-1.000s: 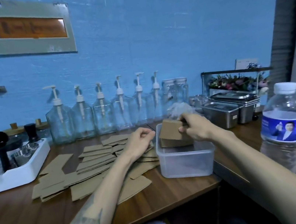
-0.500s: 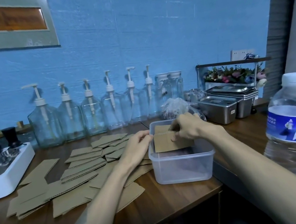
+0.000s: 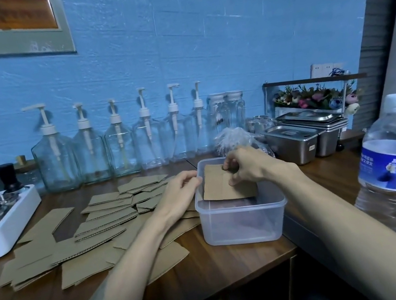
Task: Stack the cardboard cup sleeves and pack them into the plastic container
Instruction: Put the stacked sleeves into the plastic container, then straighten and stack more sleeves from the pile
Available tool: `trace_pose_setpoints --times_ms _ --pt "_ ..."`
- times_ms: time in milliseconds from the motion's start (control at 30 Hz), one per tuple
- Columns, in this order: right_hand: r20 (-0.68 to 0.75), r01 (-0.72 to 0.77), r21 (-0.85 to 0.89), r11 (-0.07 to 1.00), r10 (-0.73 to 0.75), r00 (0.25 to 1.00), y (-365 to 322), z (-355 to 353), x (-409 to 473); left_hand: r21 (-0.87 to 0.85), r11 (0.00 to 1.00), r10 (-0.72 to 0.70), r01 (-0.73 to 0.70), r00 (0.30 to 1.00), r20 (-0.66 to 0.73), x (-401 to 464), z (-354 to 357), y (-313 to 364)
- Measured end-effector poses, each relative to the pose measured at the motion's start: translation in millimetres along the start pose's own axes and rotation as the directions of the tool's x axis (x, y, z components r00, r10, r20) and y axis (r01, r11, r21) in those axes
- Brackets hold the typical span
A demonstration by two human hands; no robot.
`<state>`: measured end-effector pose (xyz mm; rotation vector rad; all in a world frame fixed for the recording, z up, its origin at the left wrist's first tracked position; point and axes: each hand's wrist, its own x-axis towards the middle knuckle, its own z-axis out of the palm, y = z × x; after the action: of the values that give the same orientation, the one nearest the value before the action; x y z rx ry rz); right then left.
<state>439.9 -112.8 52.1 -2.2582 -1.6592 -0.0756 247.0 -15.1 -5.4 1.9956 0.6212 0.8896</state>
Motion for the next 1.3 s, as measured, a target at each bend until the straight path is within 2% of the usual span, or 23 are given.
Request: trace_pose_setpoints --times_ms 200,600,767,900,1067,1300 --pt "-0.004 0.026 0.027 0.999 -0.026 1.000 -6 -2 -1 -0.016 1.000 -0.004 0.003 0.997 -0.081 -1 -4 4" --pt "-0.038 0.060 0.071 0.996 -0.057 0.998 -11 -9 -1 0.022 1.000 0.004 -0.002 0.993 -0.116 1 -10 -1" --pt "-0.057 0.111 0.188 0.976 -0.102 0.993 -31 -8 -2 0.182 0.983 0.034 -0.013 0.993 -0.112 -5 -29 -1" --pt "-0.048 0.202 0.168 0.965 -0.197 0.979 -64 -9 -3 0.341 0.940 0.062 -0.030 0.995 -0.083 -17 -65 0" --pt "-0.041 0.294 0.137 0.946 -0.291 0.956 -121 -12 4 0.493 0.870 0.038 0.020 0.993 -0.107 -40 -123 -1" --pt "0.018 0.357 0.176 0.917 -0.366 0.931 -197 31 8 0.555 0.825 0.008 0.110 0.979 -0.206 -83 -191 -25"
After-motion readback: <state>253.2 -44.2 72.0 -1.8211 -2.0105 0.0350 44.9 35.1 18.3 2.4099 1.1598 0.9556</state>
